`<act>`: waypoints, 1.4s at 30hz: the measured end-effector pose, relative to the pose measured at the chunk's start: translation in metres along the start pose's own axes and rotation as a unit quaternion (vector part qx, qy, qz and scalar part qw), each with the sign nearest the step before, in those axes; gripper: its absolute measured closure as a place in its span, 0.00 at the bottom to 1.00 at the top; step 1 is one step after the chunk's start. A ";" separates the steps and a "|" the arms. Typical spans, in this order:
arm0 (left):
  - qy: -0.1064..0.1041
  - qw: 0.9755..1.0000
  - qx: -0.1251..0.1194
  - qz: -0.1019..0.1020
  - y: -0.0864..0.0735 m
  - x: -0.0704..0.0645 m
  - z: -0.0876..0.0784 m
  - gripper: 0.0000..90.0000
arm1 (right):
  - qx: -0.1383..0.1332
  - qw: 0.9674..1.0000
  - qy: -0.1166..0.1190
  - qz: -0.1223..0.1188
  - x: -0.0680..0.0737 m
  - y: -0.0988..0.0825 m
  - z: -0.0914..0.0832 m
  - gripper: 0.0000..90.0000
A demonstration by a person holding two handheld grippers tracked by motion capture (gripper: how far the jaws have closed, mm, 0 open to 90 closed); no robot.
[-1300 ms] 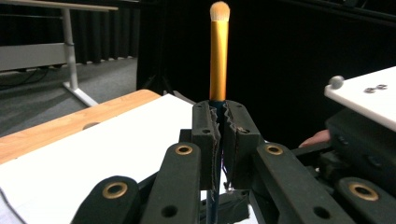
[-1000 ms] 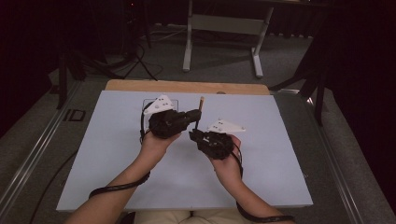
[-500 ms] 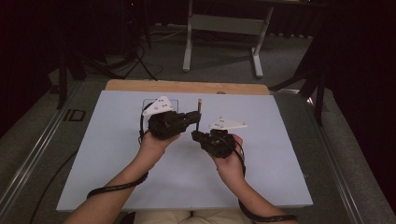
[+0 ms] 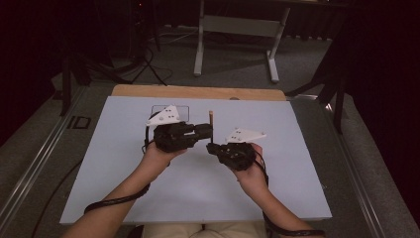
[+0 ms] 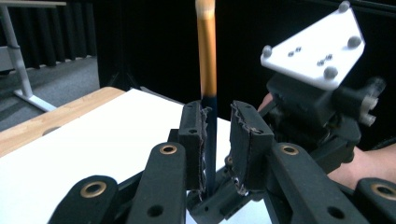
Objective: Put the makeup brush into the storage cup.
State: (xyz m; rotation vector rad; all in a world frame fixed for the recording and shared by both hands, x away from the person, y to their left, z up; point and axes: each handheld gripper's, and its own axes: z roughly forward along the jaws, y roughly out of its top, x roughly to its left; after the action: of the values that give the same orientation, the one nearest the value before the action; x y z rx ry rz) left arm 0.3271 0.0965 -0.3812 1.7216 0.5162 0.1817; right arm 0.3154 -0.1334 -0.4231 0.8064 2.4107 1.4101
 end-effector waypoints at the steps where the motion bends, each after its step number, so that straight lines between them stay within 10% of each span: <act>1: 0.002 1.000 -0.001 0.000 0.001 0.001 -0.001 0.83 | 0.001 1.000 0.003 -0.001 0.000 -0.001 0.000 0.96; 42: 0.014 0.999 0.038 -0.015 0.027 -0.004 0.008 0.94 | 0.022 1.000 -0.008 -0.014 0.000 -0.018 0.013 0.95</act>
State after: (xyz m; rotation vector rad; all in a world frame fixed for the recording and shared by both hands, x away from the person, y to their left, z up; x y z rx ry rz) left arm 0.3334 0.0843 -0.3562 1.7872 0.5756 0.1676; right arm 0.3148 -0.1311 -0.4453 0.7880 2.4400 1.3391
